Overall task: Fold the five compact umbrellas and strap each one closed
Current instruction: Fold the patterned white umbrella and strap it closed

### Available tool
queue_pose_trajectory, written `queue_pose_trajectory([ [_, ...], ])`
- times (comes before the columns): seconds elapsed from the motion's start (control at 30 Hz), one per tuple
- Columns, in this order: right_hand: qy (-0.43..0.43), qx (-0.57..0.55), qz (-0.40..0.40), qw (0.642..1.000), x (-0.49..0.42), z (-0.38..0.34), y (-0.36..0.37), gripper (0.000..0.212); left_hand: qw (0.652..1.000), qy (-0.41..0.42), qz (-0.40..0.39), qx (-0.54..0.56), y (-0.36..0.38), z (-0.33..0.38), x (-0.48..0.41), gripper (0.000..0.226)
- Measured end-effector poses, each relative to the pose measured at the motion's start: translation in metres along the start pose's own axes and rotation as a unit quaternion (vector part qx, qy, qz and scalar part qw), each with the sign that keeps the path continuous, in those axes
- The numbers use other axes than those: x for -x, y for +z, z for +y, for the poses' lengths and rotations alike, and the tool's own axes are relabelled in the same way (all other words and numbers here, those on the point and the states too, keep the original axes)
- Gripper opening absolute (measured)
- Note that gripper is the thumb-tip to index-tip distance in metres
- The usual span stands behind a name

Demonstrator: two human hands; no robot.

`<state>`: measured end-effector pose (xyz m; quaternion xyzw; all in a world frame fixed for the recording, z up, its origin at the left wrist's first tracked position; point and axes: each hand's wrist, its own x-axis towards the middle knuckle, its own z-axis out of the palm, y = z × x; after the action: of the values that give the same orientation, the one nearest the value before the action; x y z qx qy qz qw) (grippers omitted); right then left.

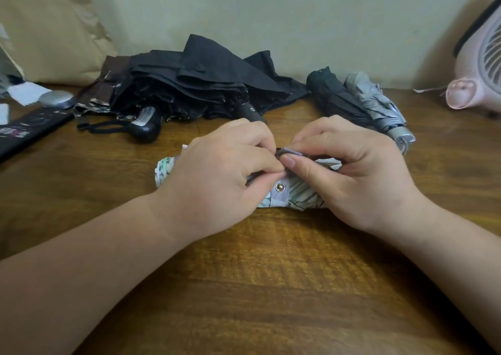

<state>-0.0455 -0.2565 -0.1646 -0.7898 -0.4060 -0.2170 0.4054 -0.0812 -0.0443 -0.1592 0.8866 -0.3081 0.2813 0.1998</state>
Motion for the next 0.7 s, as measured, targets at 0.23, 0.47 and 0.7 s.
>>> queue_pose_trajectory([
  [0.23, -0.038, 0.052, -0.008, 0.998, 0.002, 0.001, 0.0, 0.006, 0.993, -0.016, -0.114, 0.002, -0.014, -0.007, 0.004, 0.026],
  [0.47, -0.112, 0.122, -0.032, 0.986, 0.003, 0.005, 0.003, 0.014, 0.989, -0.09, -0.065, 0.098, -0.013, -0.01, -0.003, 0.012],
  [0.7, -0.129, 0.156, -0.047, 0.978, 0.003, 0.006, 0.004, 0.018, 0.975, -0.148, -0.098, 0.134, -0.017, -0.009, -0.014, 0.01],
])
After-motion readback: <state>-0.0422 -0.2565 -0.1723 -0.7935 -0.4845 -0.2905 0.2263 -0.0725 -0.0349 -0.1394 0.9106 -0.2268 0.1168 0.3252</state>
